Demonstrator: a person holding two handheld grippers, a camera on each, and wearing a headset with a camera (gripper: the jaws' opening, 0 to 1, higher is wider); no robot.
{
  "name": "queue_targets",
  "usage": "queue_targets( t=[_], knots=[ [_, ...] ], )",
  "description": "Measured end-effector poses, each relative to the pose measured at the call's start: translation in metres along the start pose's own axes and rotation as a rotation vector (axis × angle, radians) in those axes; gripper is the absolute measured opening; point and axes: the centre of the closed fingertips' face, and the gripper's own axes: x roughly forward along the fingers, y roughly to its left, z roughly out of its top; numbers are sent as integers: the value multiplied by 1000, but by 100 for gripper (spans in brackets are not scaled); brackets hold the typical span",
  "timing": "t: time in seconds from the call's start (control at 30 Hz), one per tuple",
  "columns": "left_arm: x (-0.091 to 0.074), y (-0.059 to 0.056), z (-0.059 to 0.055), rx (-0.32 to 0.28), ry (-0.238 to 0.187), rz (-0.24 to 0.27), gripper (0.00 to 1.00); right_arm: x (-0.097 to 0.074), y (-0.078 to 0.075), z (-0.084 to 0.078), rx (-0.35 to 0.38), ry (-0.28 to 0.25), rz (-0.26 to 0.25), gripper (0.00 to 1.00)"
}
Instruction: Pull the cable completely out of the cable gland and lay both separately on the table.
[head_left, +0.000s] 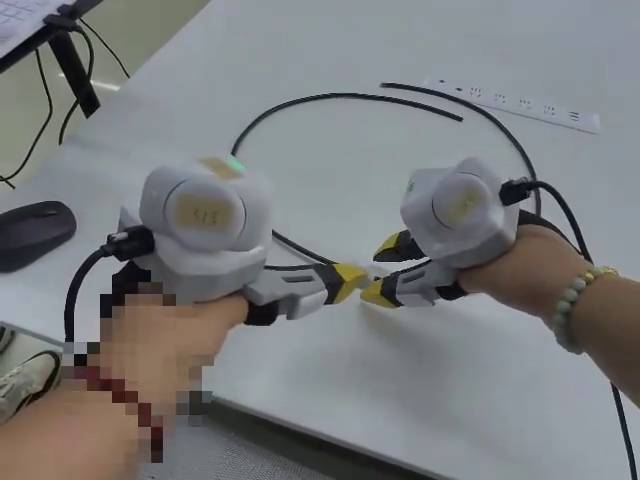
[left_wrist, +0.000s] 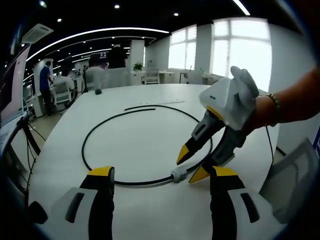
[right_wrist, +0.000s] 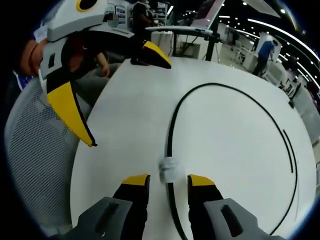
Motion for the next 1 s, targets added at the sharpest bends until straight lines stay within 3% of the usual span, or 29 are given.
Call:
queue_targets(
  t=[0.5, 1.0],
  knots=[
    [5, 0, -3, -11, -3, -8, 78, 9, -3, -4, -28, 50, 30, 19],
    [7, -3, -8, -5, 8, -15, 78, 11, -5, -3, -42, 51, 56, 9]
  ],
)
